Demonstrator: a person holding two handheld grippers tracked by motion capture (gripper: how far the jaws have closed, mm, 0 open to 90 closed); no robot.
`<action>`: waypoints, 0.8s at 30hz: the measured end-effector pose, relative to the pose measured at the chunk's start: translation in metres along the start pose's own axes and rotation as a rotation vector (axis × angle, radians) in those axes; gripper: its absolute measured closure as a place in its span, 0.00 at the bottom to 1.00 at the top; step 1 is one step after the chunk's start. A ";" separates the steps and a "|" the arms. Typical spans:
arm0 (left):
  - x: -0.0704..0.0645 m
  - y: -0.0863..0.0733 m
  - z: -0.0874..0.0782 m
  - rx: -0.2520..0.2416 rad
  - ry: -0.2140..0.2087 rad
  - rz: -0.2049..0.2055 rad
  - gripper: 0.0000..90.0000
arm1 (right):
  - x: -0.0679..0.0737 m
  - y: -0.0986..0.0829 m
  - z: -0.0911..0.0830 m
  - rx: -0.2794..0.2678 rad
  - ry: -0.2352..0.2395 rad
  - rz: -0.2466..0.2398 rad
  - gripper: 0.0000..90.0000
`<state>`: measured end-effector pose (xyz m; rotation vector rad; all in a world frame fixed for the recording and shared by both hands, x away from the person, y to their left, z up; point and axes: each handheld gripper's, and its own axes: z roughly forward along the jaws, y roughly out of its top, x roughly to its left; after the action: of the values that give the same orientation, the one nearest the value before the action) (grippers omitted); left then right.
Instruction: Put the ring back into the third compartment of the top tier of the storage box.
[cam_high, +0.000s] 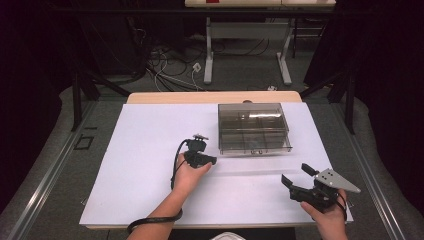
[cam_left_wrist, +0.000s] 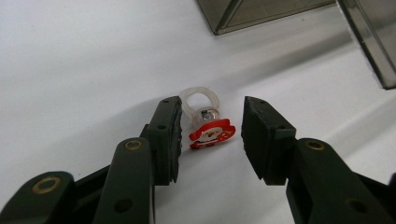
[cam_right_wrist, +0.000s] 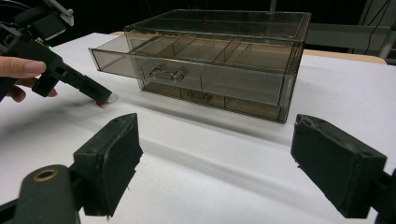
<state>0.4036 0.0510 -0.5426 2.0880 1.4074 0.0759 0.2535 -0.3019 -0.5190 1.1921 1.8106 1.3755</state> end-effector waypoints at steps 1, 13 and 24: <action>0.000 0.000 0.000 0.000 0.000 0.002 0.66 | 0.001 0.000 0.000 -0.006 -0.005 0.007 0.17; 0.000 0.000 0.000 0.006 0.005 0.002 0.74 | 0.000 0.000 0.001 -0.001 0.000 0.001 0.17; 0.001 0.000 0.000 0.004 0.000 -0.016 0.76 | 0.000 0.000 0.000 0.003 0.001 -0.002 0.17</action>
<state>0.4040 0.0518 -0.5429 2.0800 1.4253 0.0669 0.2539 -0.3019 -0.5194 1.1906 1.8149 1.3726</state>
